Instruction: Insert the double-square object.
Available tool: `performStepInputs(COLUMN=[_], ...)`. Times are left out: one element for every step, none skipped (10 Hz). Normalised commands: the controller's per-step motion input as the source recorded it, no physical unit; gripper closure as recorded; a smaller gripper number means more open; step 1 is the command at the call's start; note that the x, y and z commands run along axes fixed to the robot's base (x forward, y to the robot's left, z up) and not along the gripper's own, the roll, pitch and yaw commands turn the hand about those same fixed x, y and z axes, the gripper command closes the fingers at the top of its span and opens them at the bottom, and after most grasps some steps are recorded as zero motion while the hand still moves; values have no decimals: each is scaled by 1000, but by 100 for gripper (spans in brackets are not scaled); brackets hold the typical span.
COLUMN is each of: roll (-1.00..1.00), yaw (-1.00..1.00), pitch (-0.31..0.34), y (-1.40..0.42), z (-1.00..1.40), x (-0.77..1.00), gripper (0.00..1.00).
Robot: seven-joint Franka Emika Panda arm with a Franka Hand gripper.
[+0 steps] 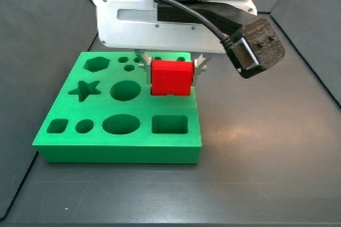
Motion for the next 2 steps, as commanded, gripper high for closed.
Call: performStepInputs(roll=[-63, 0], yaw=[0, 0], pitch=[-3, 0], y=[86, 0], z=[0, 0], x=[0, 0], gripper=[100, 100])
